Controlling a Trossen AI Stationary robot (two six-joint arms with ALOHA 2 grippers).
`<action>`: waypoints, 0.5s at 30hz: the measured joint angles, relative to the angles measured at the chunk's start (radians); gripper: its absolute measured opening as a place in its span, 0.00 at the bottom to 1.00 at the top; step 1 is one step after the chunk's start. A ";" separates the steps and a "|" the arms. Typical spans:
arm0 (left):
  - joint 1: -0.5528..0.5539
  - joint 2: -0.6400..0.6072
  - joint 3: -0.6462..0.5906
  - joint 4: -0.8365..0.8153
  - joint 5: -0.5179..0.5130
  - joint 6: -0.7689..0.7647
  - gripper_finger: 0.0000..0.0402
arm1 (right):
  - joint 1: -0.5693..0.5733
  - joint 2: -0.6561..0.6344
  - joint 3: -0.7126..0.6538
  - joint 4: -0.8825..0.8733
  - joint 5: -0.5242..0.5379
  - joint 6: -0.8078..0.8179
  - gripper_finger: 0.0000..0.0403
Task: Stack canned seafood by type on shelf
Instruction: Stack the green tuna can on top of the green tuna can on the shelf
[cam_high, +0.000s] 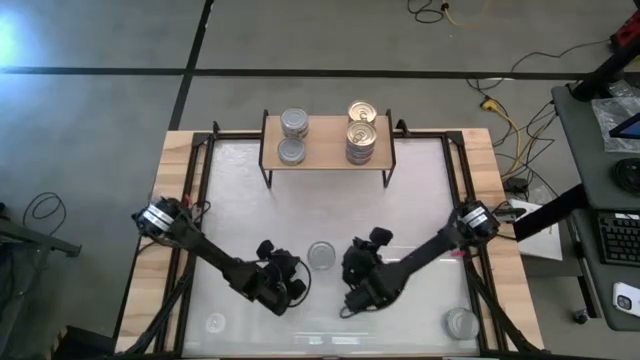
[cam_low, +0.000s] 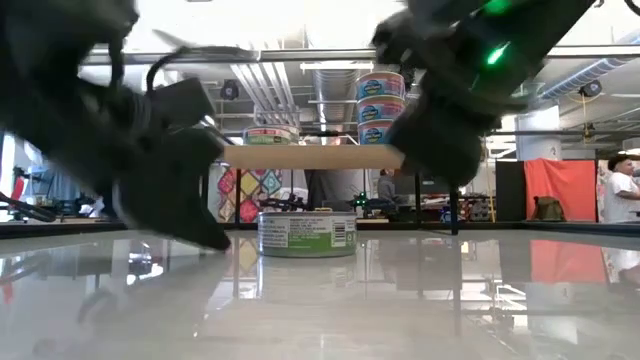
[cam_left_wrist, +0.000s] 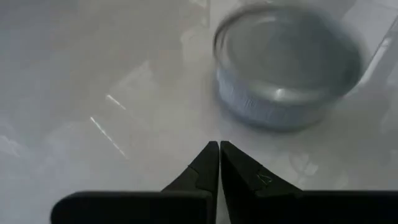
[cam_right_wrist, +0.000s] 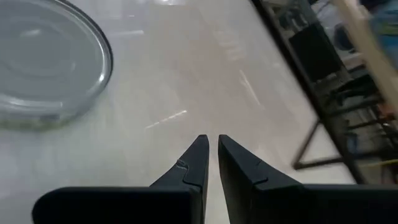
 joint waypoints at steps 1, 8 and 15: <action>0.000 0.025 -0.009 0.030 -0.006 0.000 0.00 | -0.016 0.000 -0.014 0.050 -0.005 -0.041 0.07; -0.009 0.150 -0.016 0.227 -0.144 0.018 0.00 | -0.090 0.000 -0.128 0.444 -0.172 -0.379 0.07; -0.004 0.128 -0.017 0.244 -0.168 0.149 0.00 | -0.086 0.000 -0.146 0.590 -0.249 -0.421 0.07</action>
